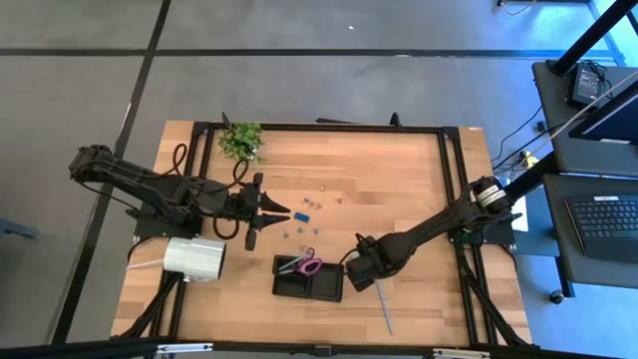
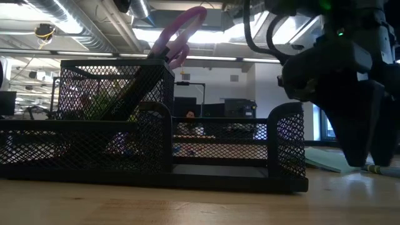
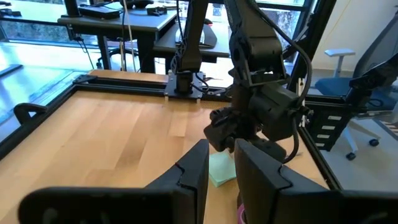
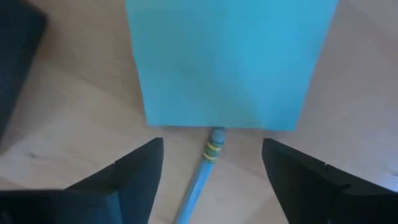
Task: Pick and place office supplies into organizer
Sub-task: Put the light blue pencil into the desk organizer
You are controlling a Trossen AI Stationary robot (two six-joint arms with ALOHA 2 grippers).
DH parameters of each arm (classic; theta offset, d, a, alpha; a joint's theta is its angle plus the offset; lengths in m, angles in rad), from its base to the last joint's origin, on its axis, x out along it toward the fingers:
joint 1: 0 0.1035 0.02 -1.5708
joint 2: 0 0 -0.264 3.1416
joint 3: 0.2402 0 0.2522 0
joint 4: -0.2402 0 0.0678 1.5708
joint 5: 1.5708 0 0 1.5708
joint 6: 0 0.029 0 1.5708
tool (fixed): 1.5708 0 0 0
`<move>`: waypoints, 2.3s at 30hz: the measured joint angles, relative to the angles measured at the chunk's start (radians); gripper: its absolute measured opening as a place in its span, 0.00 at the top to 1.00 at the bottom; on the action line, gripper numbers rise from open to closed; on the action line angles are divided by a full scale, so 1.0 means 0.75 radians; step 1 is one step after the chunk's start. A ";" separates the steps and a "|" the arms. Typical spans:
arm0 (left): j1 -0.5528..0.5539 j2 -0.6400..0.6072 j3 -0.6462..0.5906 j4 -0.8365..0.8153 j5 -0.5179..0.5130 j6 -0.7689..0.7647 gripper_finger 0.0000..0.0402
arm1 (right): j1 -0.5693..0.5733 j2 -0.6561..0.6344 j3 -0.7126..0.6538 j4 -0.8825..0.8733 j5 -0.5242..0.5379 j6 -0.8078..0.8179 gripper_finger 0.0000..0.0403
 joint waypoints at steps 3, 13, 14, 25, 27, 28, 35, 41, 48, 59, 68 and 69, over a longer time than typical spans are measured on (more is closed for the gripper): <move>0.000 0.000 0.000 0.000 0.000 0.000 0.82 | 0.003 0.004 0.000 -0.010 0.034 -0.003 0.36; 0.000 0.000 -0.001 0.000 0.000 -0.014 0.82 | 0.044 0.082 0.007 -0.009 0.056 0.020 0.44; 0.000 0.000 0.000 0.000 0.000 -0.014 0.82 | 0.045 0.082 0.007 -0.009 0.056 0.031 0.44; -0.001 0.000 -0.001 0.000 -0.022 -0.013 0.82 | 0.045 0.089 0.018 -0.011 0.002 0.062 0.58; -0.001 0.000 -0.001 0.000 -0.022 -0.013 0.82 | 0.045 0.089 0.018 -0.011 -0.008 0.062 0.61; -0.001 0.000 -0.001 0.000 -0.022 -0.013 0.82 | 0.045 0.090 0.017 -0.011 -0.010 0.062 0.62; -0.001 0.000 -0.001 0.000 -0.022 -0.012 0.82 | 0.045 0.090 0.017 -0.009 -0.023 0.052 0.70; -0.001 0.000 -0.001 0.000 -0.022 -0.011 0.82 | 0.047 0.090 0.016 -0.009 -0.016 0.023 0.76; 0.000 0.000 -0.001 0.000 -0.022 -0.010 0.82 | 0.047 0.090 0.016 -0.006 -0.008 0.016 0.85; -0.001 0.000 -0.001 0.000 -0.022 -0.010 0.82 | 0.048 0.089 0.017 -0.008 0.019 -0.015 0.96; -0.001 0.000 -0.001 0.000 -0.022 -0.010 0.82 | 0.030 -0.013 0.003 -0.039 -0.048 -0.147 0.96; -0.001 0.000 -0.001 0.000 -0.022 -0.010 0.82 | 0.022 -0.050 0.003 -0.044 -0.066 -0.166 0.96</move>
